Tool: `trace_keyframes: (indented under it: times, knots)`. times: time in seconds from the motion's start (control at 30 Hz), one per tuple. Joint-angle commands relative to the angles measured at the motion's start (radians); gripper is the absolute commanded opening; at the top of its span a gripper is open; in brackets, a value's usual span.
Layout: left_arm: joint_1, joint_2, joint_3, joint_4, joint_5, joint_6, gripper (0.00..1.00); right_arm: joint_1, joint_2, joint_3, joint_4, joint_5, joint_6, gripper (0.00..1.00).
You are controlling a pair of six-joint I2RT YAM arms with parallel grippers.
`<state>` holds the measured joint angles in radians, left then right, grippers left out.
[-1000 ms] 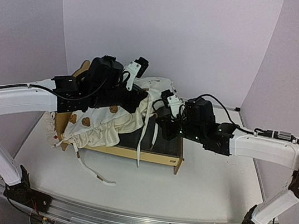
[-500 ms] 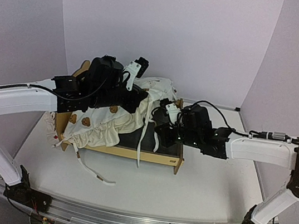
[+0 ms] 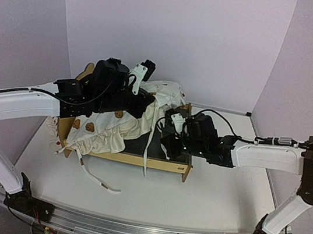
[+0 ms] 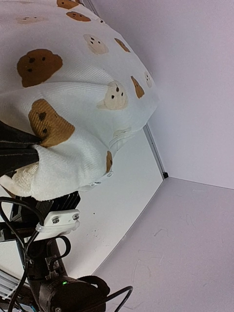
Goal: Set up the pet bed
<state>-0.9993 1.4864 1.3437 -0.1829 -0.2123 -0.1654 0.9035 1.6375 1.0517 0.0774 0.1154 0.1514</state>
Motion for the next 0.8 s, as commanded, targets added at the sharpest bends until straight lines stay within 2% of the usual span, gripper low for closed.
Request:
trace_keyframes:
  times: [0.0, 0.4, 0.77]
  knots:
    - [0.005, -0.029, 0.034, 0.024, -0.025, -0.011, 0.0, -0.003, -0.008, 0.1, -0.012, -0.051, 0.033, 0.0]
    - [0.005, -0.016, 0.046, 0.017, -0.013, -0.002, 0.0, -0.003, -0.1, 0.147, -0.307, 0.071, 0.001, 0.0]
    - [0.005, 0.0, 0.055, 0.022, 0.004, -0.004, 0.0, -0.003, -0.108, 0.185, -0.377, 0.127, -0.052, 0.0]
